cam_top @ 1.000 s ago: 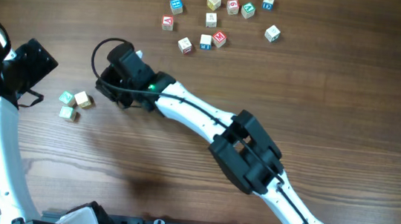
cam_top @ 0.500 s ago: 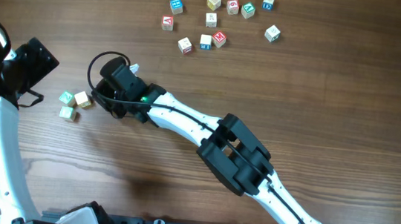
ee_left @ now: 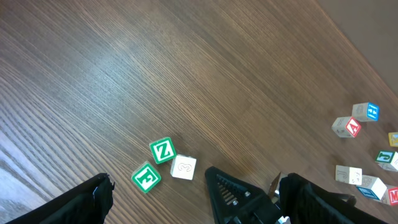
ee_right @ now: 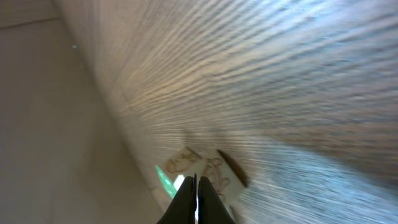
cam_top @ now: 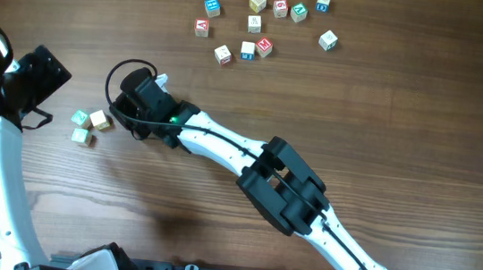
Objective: Form a circle
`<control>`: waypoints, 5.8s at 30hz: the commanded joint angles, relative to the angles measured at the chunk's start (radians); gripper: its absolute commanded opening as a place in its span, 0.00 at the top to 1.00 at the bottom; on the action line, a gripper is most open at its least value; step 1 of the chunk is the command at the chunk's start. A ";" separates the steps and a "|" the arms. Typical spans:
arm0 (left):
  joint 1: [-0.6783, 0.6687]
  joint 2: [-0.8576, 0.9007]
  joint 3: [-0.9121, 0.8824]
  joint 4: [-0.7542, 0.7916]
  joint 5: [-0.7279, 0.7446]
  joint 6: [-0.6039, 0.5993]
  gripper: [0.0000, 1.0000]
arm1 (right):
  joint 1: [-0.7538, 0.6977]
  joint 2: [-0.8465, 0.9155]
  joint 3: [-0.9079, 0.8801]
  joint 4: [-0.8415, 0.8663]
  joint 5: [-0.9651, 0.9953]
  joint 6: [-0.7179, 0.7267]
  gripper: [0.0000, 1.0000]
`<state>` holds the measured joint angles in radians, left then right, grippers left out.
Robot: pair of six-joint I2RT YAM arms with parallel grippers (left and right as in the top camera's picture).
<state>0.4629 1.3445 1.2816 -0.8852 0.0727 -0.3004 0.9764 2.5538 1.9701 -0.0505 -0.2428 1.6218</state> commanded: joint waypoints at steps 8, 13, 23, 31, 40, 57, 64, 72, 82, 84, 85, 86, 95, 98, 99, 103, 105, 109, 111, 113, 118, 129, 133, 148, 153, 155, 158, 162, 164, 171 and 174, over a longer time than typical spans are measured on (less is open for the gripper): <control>0.001 -0.019 -0.002 -0.001 0.004 0.002 0.11 | -0.005 0.042 0.000 0.033 -0.075 0.027 0.95; 0.001 -0.019 -0.002 -0.002 0.004 0.002 0.11 | -0.005 0.041 0.000 0.031 -0.105 0.030 0.95; 0.001 -0.019 -0.002 -0.003 0.004 0.002 0.10 | -0.004 0.041 0.000 0.031 -0.125 0.030 0.95; 0.001 -0.019 -0.002 -0.005 0.004 0.002 0.10 | -0.002 0.041 0.000 0.030 -0.126 0.030 0.95; 0.001 -0.019 -0.002 -0.005 0.004 0.002 0.10 | -0.002 0.041 0.000 0.027 -0.141 0.030 0.96; 0.001 -0.019 -0.002 -0.006 0.004 0.002 0.10 | -0.002 0.042 0.000 0.009 -0.148 0.030 0.95; 0.001 -0.019 -0.002 -0.006 -0.005 0.006 0.10 | -0.009 0.041 0.000 -0.024 -0.138 0.027 0.95; 0.001 -0.019 -0.002 0.007 -0.019 0.005 0.03 | -0.089 0.030 0.000 0.057 -0.163 -0.127 0.95; -0.037 -0.011 -0.018 -0.167 0.095 0.183 0.05 | -0.276 -0.058 0.000 -0.155 -0.184 -0.492 0.24; -0.065 -0.011 -0.032 -0.204 0.101 0.229 0.06 | -0.292 -0.071 0.000 -0.222 -0.179 -0.558 0.04; -0.088 -0.011 -0.039 -0.222 0.126 0.277 0.05 | -0.301 -0.078 0.000 -0.274 -0.163 -0.605 0.01; -0.120 -0.013 -0.040 -0.237 0.177 0.331 0.00 | -0.308 -0.084 0.000 -0.328 -0.140 -0.648 0.00; -0.235 -0.060 -0.036 -0.201 0.206 0.455 0.00 | -0.346 -0.141 0.000 -0.736 0.082 -0.951 0.00; -0.235 -0.110 -0.034 -0.221 0.206 0.474 0.00 | -0.348 -0.185 0.000 -0.852 0.272 -1.014 0.00; -0.235 -0.132 -0.034 -0.227 0.197 0.474 0.00 | -0.350 -0.198 0.000 -0.879 0.332 -1.025 0.00; -0.235 -0.220 -0.034 -0.266 -0.174 0.469 0.00 | -0.376 -0.236 0.000 -0.925 0.446 -1.085 0.00; -0.235 -0.235 -0.034 -0.302 -0.182 0.445 0.00 | -0.401 -0.240 0.000 -0.937 0.446 -1.099 0.00; -0.235 -0.221 -0.035 -0.321 -0.131 0.449 0.00 | -0.448 -0.240 0.000 -0.960 0.410 -1.100 0.00; -0.233 -0.201 -0.042 -0.356 -0.193 0.452 0.00 | -0.472 -0.240 0.000 -0.961 0.398 -1.102 0.00; -0.222 -0.178 -0.063 -0.364 -0.203 0.463 0.00 | -0.487 -0.240 0.000 -0.959 0.398 -1.102 0.00; -0.188 -0.098 -0.195 -0.307 -0.169 0.512 0.13 | -0.497 -0.240 0.000 -0.954 0.399 -1.103 0.00; -0.161 0.142 -0.405 0.072 -0.118 0.697 0.07 | -0.497 -0.239 0.000 -0.946 0.399 -1.103 0.00; -0.132 0.231 -0.405 0.144 -0.130 0.773 0.08 | -0.497 -0.239 0.000 -0.945 0.399 -1.106 0.00; -0.019 0.249 -0.405 0.280 -0.084 0.900 0.11 | -0.497 -0.239 0.000 -0.930 0.399 -1.106 0.00; -0.019 0.249 -0.405 0.311 -0.061 0.899 0.18 | -0.497 -0.239 0.000 -0.931 0.398 -1.106 0.00; -0.019 0.249 -0.405 0.310 -0.061 0.899 0.18 | -0.497 -0.239 0.000 -0.930 0.385 -1.106 0.00; -0.019 0.249 -0.405 0.311 -0.062 0.899 0.22 | -0.497 -0.239 0.000 -0.929 0.365 -1.105 0.01; -0.019 0.249 -0.405 0.310 -0.061 0.899 0.27 | -0.497 -0.239 0.000 -0.929 0.364 -1.105 0.00; -0.019 0.263 -0.406 0.314 -0.062 0.900 0.26 | -0.497 -0.239 0.000 -0.929 0.365 -1.104 0.00; -0.019 0.383 -0.407 0.356 -0.061 0.899 0.23 | -0.497 -0.239 0.000 -0.930 0.364 -1.098 0.00; -0.019 0.393 -0.407 0.359 -0.062 0.899 0.22 | -0.497 -0.239 0.000 -0.929 0.364 -1.098 0.00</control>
<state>0.4412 1.6989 0.8856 -0.5304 0.0051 0.5888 0.4770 2.3520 1.9747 -0.9821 0.1314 0.5255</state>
